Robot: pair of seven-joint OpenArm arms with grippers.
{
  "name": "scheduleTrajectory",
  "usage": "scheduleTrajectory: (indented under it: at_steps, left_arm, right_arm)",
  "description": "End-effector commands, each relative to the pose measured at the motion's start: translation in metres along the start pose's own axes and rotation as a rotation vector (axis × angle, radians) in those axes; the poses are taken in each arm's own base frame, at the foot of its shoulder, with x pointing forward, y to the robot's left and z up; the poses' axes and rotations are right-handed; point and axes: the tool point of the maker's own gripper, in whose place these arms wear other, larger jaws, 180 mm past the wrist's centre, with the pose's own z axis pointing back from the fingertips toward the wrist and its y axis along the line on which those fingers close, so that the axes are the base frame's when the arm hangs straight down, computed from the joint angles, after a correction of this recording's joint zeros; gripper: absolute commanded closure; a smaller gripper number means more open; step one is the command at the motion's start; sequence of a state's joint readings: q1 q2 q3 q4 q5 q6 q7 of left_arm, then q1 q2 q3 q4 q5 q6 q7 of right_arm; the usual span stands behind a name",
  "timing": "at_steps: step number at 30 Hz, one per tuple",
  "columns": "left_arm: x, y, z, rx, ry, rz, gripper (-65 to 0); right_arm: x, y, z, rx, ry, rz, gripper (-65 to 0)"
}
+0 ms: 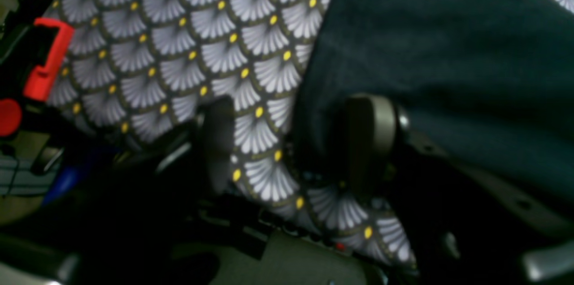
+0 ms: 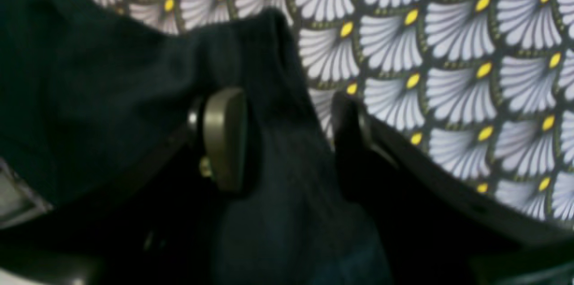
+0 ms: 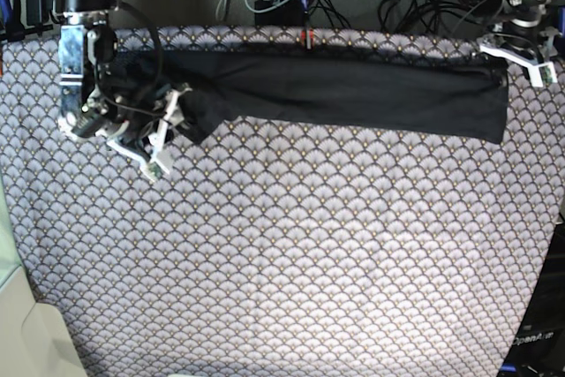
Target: Fold the T-shirt properly
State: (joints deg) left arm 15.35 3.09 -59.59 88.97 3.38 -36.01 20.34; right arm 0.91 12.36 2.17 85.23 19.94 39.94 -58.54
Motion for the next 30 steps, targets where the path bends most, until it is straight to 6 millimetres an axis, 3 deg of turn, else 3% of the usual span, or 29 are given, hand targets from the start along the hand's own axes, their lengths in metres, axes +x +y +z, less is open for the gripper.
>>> scheduleTrajectory:
  at_steps: [1, 6, 12, 14, 18, 24, 30]
  left_arm:
    - [0.015, 0.005, 0.002, 0.009, -0.051, -0.006, -37.1]
    - [0.016, 0.005, 0.002, 0.009, -0.054, -0.007, -37.1]
    - [0.016, 0.004, 0.001, 0.008, -0.055, -0.005, -37.1]
    - [0.016, 0.004, 0.001, 0.008, -0.055, -0.005, -37.1]
    - [0.016, 0.004, 0.001, 0.008, -0.055, -0.003, -37.1]
    - [0.015, 0.004, 0.000, 0.007, -0.052, -0.002, -37.1]
    - [0.014, 0.005, 0.000, 0.007, -0.050, -0.003, -37.1]
  right_arm:
    - [-0.004, -0.003, 0.001, -0.012, 0.021, 0.008, -32.1]
    - [-0.002, 0.001, -0.001, -0.001, -0.002, 0.006, -28.9]
    - [0.000, 0.001, -0.001, 0.000, -0.003, 0.009, -4.9]
    - [0.000, 0.001, -0.001, 0.000, -0.003, 0.009, -0.6]
    - [0.005, 0.001, 0.002, -0.006, -0.020, 0.021, -0.2]
    - [0.038, 0.017, 0.039, -0.066, -0.133, 0.139, -0.2]
    - [0.042, 0.035, 0.059, -0.071, -0.157, 0.186, -0.2]
